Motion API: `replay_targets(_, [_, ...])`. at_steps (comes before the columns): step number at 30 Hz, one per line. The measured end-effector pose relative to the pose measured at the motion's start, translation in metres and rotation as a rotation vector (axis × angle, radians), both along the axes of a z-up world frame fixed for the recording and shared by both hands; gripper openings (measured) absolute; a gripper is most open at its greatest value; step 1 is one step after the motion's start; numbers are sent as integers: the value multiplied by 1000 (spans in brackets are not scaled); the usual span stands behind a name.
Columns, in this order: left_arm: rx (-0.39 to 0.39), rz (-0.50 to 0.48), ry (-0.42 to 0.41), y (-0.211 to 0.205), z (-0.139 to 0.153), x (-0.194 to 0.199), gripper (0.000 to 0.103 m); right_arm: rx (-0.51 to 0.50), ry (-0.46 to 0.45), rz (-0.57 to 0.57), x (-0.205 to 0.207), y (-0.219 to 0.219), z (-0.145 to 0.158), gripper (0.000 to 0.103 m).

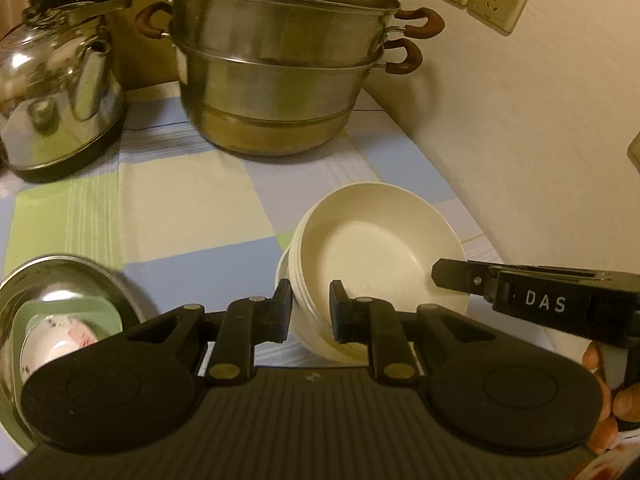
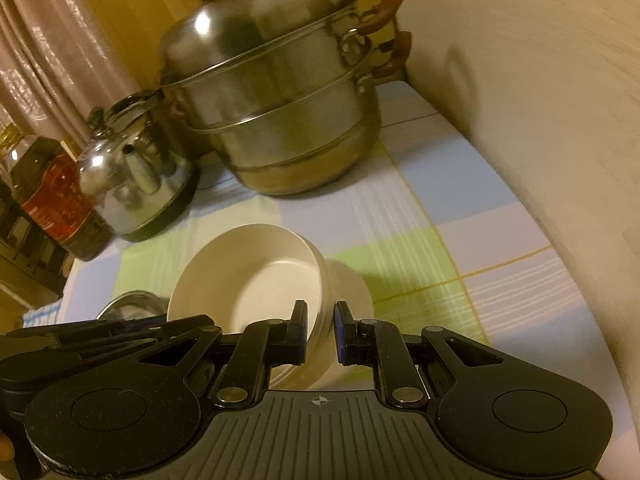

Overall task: Organize plates and bowls
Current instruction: 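Close the right gripper on the cream bowl rim, then carry the cream bowl with the right gripper onto the white flowered bowl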

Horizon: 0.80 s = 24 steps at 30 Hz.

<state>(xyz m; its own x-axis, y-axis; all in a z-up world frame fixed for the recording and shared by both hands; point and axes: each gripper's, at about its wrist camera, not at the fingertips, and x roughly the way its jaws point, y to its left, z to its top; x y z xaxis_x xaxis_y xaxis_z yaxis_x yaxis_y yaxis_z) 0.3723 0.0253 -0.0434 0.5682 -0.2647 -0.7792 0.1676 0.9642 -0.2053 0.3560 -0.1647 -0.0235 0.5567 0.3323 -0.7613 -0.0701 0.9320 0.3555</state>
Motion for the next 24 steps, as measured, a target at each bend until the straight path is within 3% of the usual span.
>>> replay_targets(10, [13,-4,27,-8,-17,15,17,-11,52,-20,15,-6,-23,15])
replay_targets(24, [18,-2,63,-6,-29,20,17,-23,86,-5,23,-2,-34,15])
